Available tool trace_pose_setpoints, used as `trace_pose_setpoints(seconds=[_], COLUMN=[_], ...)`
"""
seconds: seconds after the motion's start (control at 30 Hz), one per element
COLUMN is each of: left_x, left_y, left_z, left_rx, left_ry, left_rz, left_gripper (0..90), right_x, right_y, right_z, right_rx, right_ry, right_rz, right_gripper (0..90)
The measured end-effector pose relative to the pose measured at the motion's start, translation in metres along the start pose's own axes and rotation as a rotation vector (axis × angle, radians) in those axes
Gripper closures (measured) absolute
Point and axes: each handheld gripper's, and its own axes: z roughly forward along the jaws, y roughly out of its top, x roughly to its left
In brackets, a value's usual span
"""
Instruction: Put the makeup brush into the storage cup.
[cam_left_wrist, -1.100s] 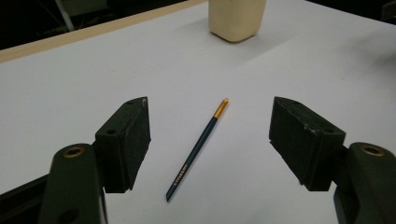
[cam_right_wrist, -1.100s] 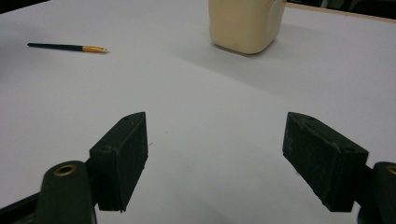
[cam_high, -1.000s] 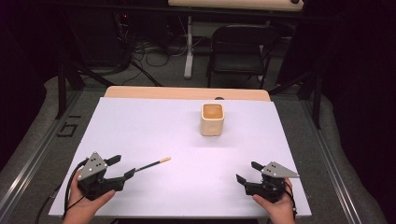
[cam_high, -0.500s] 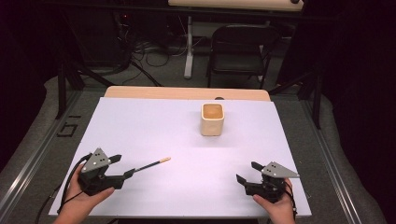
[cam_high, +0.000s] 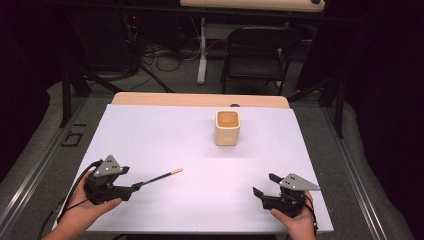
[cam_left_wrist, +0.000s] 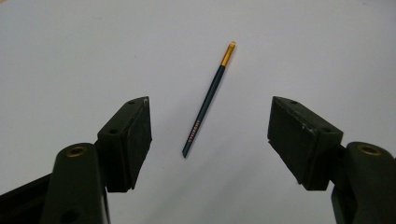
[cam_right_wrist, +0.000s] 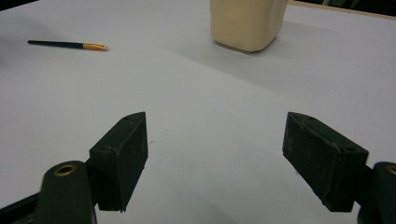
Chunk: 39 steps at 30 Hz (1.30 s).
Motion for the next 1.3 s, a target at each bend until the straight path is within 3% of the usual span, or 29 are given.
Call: trace_pose_setpoints(seconds=[0.47, 0.67, 0.83, 0.9, 1.0, 1.3], left_x=[0.012, 0.014, 0.015, 0.015, 0.016, 0.016], left_y=[0.019, 0.023, 0.026, 0.026, 0.028, 0.039], left_z=[0.013, 0.018, 0.025, 0.025, 0.027, 0.035], left_rx=[0.196, 0.247, 0.279, 0.281, 0.288, 0.292], left_ry=[-0.002, -0.009, 0.005, 0.005, 0.008, 0.013], left_rz=[0.015, 0.017, 0.024, 0.02, 0.029, 0.04], left_gripper=[31.5, 31.7, 32.0, 32.0, 32.0, 32.0], right_x=[0.0, 0.0, 0.0, 0.0, 0.0, 0.0], right_y=[-0.001, -0.001, -0.001, 0.0, -0.001, -0.001], right_z=[0.001, 0.001, 0.001, 0.0, 0.002, 0.002], right_rx=[-0.017, -0.017, -0.016, 0.005, -0.018, -0.013], right_ry=[0.005, 0.006, 0.007, 0.004, 0.006, 0.008], right_rz=[0.004, 0.004, 0.002, -0.002, 0.003, 0.006], right_gripper=[22.1, 22.1, 22.1, 22.1, 22.1, 21.9])
